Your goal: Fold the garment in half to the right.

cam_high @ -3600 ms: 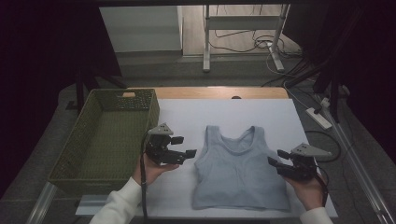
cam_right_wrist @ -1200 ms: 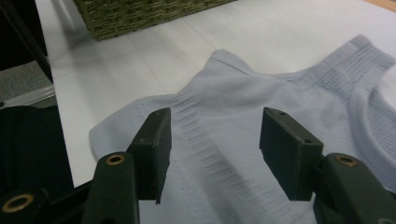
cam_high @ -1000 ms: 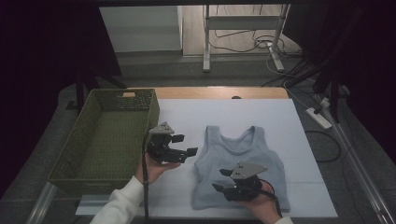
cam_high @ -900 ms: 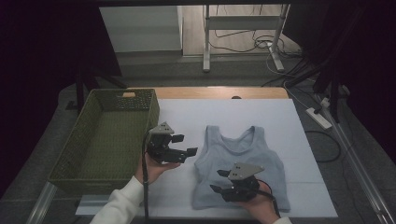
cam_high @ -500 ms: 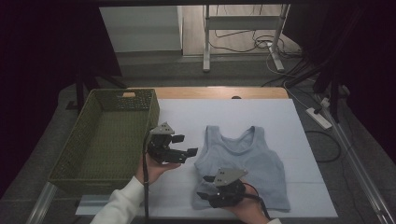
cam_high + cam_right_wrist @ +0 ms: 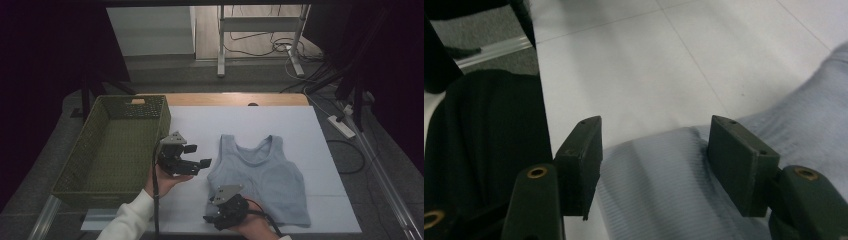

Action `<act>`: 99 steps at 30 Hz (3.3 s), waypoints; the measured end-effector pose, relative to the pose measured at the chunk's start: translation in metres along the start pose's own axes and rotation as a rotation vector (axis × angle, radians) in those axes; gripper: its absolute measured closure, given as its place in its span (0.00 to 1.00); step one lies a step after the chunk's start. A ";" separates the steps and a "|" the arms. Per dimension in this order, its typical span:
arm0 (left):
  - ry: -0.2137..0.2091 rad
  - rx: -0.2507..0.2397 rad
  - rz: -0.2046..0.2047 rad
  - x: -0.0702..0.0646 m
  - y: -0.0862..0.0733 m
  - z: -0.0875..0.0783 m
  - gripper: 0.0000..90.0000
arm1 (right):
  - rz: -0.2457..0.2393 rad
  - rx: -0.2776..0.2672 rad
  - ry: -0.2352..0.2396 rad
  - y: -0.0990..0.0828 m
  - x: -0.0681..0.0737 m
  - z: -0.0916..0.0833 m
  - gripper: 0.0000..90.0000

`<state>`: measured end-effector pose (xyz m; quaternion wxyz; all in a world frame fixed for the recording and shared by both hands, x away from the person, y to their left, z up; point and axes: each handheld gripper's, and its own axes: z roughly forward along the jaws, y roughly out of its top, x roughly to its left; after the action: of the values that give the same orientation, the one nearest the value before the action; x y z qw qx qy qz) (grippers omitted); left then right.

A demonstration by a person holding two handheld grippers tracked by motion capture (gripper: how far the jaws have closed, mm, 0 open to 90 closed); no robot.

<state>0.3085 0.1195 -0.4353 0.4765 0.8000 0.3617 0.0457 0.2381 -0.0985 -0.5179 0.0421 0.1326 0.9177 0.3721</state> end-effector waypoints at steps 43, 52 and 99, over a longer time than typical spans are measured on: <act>-0.001 -0.002 0.000 0.000 0.000 0.000 0.23 | -0.145 0.104 -0.131 -0.003 0.010 0.002 0.78; 0.000 0.001 0.001 0.000 -0.001 0.001 0.23 | -0.098 0.089 -0.081 -0.002 0.005 -0.003 0.90; 0.066 0.126 -0.040 0.025 -0.014 0.058 0.24 | -0.088 -0.050 0.090 0.007 0.034 -0.016 0.90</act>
<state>0.3442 0.0965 -0.4846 0.4138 0.8190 0.3954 0.0398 0.2039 -0.0951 -0.5012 0.0205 0.0741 0.9139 0.3985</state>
